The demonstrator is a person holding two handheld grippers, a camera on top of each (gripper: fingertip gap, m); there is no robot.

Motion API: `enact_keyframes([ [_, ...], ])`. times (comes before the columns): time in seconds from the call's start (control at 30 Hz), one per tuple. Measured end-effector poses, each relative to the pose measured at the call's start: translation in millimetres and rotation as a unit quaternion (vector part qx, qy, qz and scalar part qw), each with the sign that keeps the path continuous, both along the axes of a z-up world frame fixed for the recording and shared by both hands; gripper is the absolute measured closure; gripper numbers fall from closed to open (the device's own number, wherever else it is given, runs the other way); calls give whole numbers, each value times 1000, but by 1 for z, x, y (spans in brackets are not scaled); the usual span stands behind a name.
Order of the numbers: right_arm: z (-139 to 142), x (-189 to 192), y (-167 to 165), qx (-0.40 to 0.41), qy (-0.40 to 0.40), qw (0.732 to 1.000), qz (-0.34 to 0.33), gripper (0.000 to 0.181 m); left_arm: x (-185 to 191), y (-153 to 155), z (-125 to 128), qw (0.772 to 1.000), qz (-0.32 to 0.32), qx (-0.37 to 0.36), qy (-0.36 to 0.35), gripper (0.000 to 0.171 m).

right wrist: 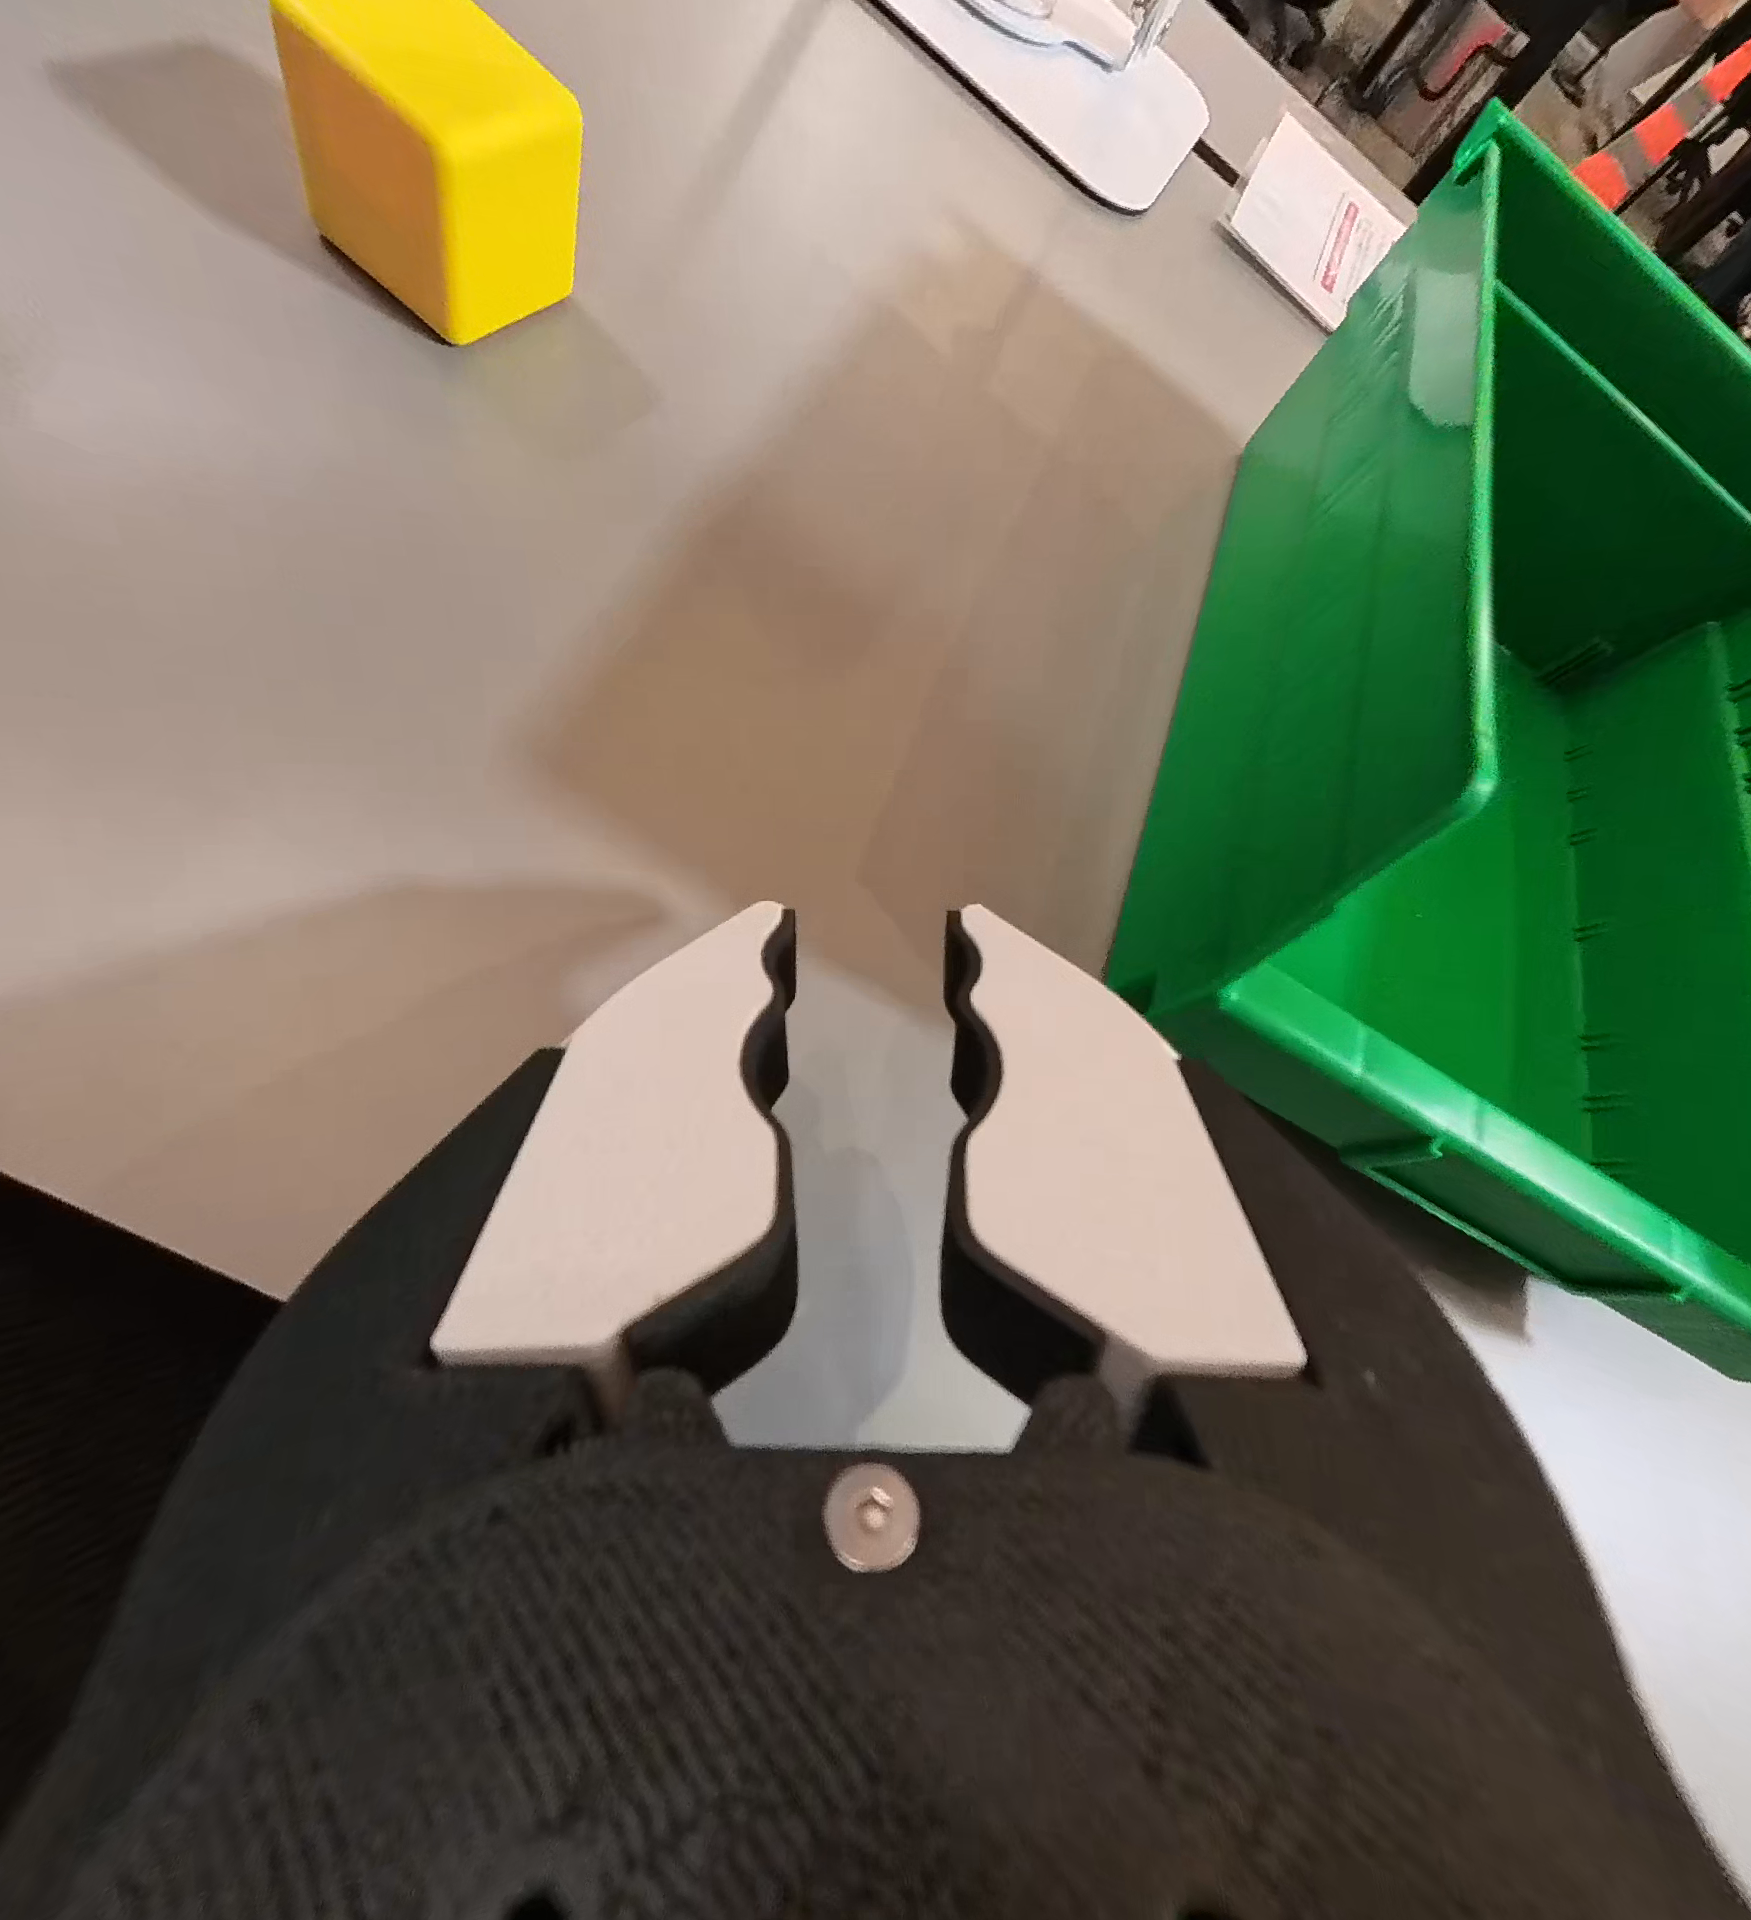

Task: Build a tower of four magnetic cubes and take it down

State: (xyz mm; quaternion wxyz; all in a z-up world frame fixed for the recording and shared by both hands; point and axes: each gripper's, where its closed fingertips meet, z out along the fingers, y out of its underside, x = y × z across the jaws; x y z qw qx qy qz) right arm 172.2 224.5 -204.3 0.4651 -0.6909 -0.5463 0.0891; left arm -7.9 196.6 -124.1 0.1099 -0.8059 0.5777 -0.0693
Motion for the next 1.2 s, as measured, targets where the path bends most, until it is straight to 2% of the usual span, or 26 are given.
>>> enact_keyframes([
  [0.3,2,-1,0,-1,7,1000,3,153,-3,7,-25,996,-1,-53,65,121],
  [1.2,2,-1,0,1,4,1000,3,154,-3,10,-51,993,18,-89,78,121],
])
